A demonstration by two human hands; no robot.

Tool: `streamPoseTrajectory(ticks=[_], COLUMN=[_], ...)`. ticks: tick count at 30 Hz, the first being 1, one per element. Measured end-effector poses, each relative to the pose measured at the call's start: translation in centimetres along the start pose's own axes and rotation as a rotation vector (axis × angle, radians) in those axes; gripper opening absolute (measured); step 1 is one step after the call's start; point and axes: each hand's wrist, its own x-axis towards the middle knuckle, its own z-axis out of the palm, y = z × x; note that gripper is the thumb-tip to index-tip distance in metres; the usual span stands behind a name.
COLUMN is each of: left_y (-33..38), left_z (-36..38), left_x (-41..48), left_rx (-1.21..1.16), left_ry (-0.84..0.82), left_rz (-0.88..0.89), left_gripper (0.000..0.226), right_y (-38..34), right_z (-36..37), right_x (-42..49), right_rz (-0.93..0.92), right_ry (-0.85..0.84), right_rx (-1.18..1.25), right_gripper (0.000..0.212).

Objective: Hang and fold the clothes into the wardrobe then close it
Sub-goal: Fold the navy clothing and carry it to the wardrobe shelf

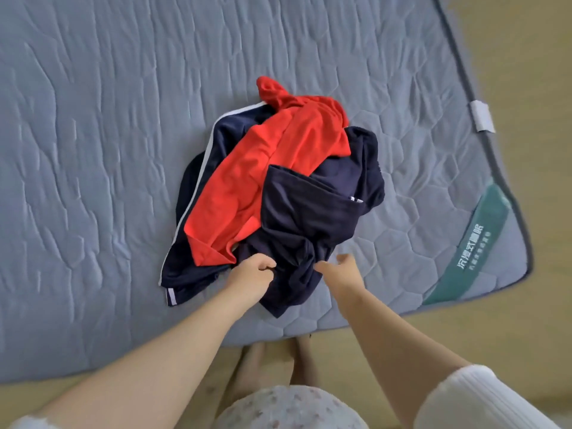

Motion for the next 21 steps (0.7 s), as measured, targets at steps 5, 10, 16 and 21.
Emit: streamPoseTrajectory(ticks=[5, 10, 16, 21], left_y=[-3.4, -5.7, -5.0, -1.8], left_z=[4.0, 6.0, 2.4, -3.1], left_x=[3.3, 4.4, 3.5, -0.1], left_rx=[0.587, 1.046, 0.525, 0.162], left_ry=[-0.201, 0.061, 0.241, 0.086], left_rz=[0.125, 0.282, 0.342, 0.271], left_gripper=[0.109, 0.083, 0.036, 0.034], right_y=[3.9, 4.6, 4.6, -0.6], right_z=[1.8, 3.1, 3.6, 3.5], right_x=[3.8, 5.6, 3.8, -1.5], right_rz=[-0.046, 0.022, 0.094, -0.078], right_ry=[-0.086, -0.093, -0.140, -0.059], right_rx=[0.199, 0.226, 0.336, 0.374], right_gripper=[0.105, 0.035, 0.007, 0.015])
